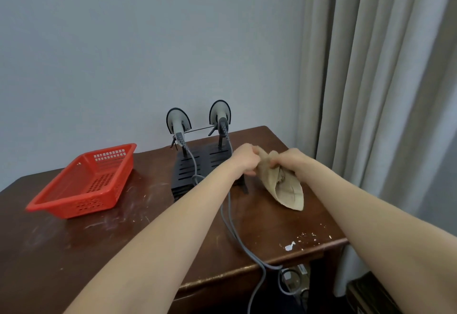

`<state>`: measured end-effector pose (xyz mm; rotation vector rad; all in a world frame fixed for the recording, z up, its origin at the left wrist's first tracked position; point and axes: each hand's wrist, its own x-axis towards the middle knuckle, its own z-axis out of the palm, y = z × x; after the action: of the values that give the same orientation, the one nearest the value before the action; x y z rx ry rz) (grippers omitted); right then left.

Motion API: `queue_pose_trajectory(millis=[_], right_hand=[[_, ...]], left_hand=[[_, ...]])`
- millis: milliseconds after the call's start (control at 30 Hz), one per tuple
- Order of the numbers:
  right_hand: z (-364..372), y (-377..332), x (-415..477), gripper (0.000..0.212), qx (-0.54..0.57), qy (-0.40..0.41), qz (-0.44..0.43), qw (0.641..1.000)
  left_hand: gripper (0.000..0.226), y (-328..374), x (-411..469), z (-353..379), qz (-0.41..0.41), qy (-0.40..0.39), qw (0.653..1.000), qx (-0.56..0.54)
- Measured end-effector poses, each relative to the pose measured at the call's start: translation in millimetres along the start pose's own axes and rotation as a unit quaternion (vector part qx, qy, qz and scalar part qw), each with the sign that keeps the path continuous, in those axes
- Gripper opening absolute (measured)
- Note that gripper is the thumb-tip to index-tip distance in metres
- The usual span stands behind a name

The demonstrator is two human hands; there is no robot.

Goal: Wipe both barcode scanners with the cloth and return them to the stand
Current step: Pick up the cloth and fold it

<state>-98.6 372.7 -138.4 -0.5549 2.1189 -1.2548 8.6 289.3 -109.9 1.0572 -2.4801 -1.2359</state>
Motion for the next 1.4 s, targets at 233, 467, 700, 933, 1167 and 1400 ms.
queue_pose_trajectory(millis=[233,467,700,933,1167,1400], right_hand=[[-10,-31,-13,0.014,0.219,-0.032,-0.043,0.974],[-15,-37,-23,0.018,0.263,-0.059,-0.041,0.962],[-15,-29,-20,0.011,0.314,-0.068,0.029,0.946],[-15,-26,-21,0.041,0.278,-0.129,0.072,0.949],[-6,-29,-13,0.033,0.319,-0.097,0.039,0.942],[-14,-22,2,0.032,0.336,0.021,0.025,0.941]], left_hand=[[0.055,22,1,-23,0.007,0.051,0.986,-0.161],[0.030,22,-7,-28,0.019,0.046,0.951,-0.306],[0.024,23,-6,-20,-0.011,0.029,0.933,-0.359],[0.017,23,2,-18,0.028,0.048,0.917,-0.394],[0.026,17,3,-17,0.020,0.008,0.918,-0.395],[0.035,12,5,-20,0.017,-0.050,0.929,-0.366]])
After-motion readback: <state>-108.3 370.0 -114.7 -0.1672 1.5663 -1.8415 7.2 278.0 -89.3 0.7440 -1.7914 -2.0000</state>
